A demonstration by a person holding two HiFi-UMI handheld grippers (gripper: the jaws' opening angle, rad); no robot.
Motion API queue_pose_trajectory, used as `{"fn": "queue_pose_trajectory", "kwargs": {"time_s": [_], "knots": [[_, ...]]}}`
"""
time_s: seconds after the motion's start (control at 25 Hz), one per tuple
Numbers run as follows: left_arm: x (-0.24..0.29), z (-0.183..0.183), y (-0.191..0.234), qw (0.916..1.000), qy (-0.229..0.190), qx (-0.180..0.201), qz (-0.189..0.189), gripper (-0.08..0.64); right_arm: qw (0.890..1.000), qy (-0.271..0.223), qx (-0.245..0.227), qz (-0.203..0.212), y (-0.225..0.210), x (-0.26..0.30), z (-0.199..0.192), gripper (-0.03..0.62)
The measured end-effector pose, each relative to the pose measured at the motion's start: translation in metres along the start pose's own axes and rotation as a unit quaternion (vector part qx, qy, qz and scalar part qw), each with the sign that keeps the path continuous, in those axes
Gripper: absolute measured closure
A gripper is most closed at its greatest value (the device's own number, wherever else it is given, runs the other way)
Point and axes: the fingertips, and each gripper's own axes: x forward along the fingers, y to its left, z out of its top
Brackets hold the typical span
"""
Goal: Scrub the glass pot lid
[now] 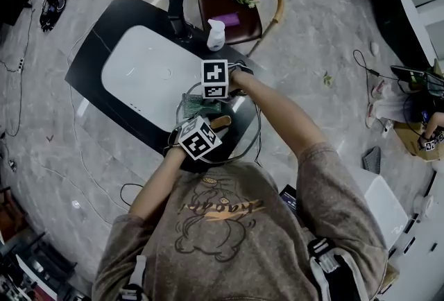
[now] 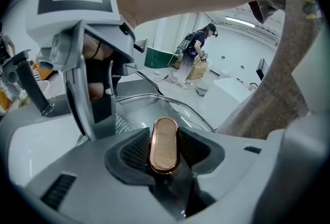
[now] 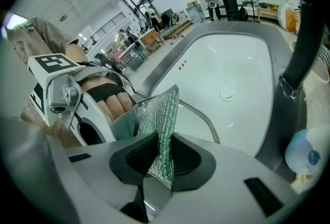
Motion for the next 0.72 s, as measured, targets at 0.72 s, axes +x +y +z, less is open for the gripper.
{"fn": "queue_pose_trajectory", "kwargs": {"time_s": [0.72], "knots": [[0.000, 0.000, 0.000, 0.9998, -0.011, -0.013, -0.008, 0.380, 0.996, -0.082, 0.040, 0.007, -0.002, -0.004, 0.034, 0.497]]}}
